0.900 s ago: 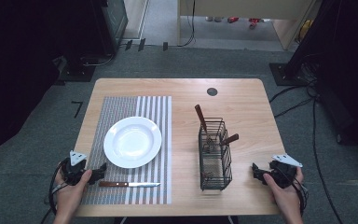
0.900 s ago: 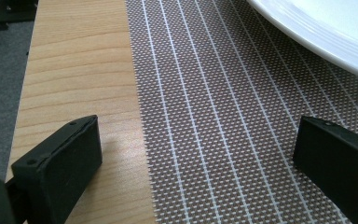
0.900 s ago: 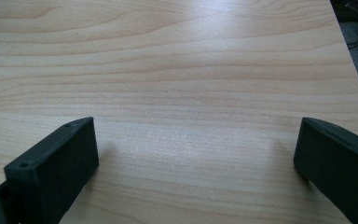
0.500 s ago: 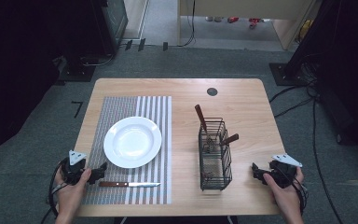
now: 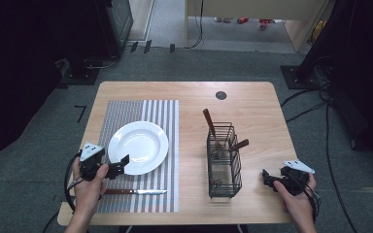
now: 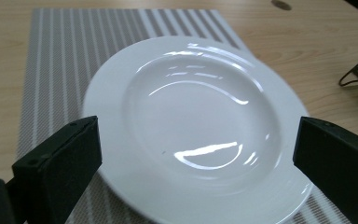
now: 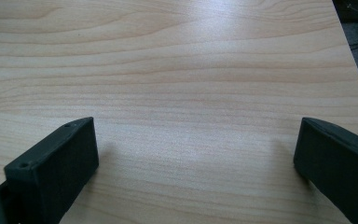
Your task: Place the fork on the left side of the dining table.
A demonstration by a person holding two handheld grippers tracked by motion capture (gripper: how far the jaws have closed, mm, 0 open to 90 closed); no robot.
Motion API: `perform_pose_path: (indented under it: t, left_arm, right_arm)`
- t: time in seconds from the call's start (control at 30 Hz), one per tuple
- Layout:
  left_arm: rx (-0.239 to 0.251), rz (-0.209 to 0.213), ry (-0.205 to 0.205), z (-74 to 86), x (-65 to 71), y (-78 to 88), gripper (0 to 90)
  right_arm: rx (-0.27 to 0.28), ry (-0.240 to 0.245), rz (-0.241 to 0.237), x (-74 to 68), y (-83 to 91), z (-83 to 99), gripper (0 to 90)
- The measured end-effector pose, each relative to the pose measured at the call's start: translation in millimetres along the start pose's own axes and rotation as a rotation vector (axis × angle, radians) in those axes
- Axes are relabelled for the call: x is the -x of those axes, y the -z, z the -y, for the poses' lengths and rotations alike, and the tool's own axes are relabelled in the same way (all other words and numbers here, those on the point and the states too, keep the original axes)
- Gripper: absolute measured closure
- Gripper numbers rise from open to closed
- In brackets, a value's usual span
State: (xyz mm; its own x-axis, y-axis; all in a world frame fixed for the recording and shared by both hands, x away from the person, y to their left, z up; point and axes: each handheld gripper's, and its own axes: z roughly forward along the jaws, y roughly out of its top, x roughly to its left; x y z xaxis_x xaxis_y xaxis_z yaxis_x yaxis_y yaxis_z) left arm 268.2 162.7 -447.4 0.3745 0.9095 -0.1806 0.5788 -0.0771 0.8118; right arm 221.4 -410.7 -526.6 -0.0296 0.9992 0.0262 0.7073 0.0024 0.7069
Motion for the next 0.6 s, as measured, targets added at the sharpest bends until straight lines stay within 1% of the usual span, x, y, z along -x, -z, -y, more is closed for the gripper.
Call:
perform_pose_path:
  t: [0.07, 0.43, 0.53, 0.57, 0.6]
  left_arm:
    - [0.000, 0.018, -0.006, -4.7, 6.8, -4.5, 1.4]
    - [0.023, 0.079, -0.034, -29.9, 38.3, -23.3, 1.4]
    - [0.028, 0.102, -0.041, -36.9, 49.4, -30.3, 1.3]
    - [0.031, 0.120, -0.045, -40.8, 56.8, -34.7, 1.3]
    - [0.035, 0.127, -0.041, -42.2, 60.3, -36.8, 1.3]
  right_arm:
    - [0.000, 0.000, 0.000, 0.0, 0.0, 0.0, 0.0]
    - [0.000, 0.000, 0.000, -0.1, 0.0, -0.1, 0.0]
    - [-0.001, 0.000, 0.001, -0.4, -0.1, -0.2, 0.0]
    - [0.000, 0.000, 0.001, -0.4, -0.2, -0.1, 0.0]
    - [-0.001, 0.000, 0.001, -0.4, -0.1, -0.2, 0.0]
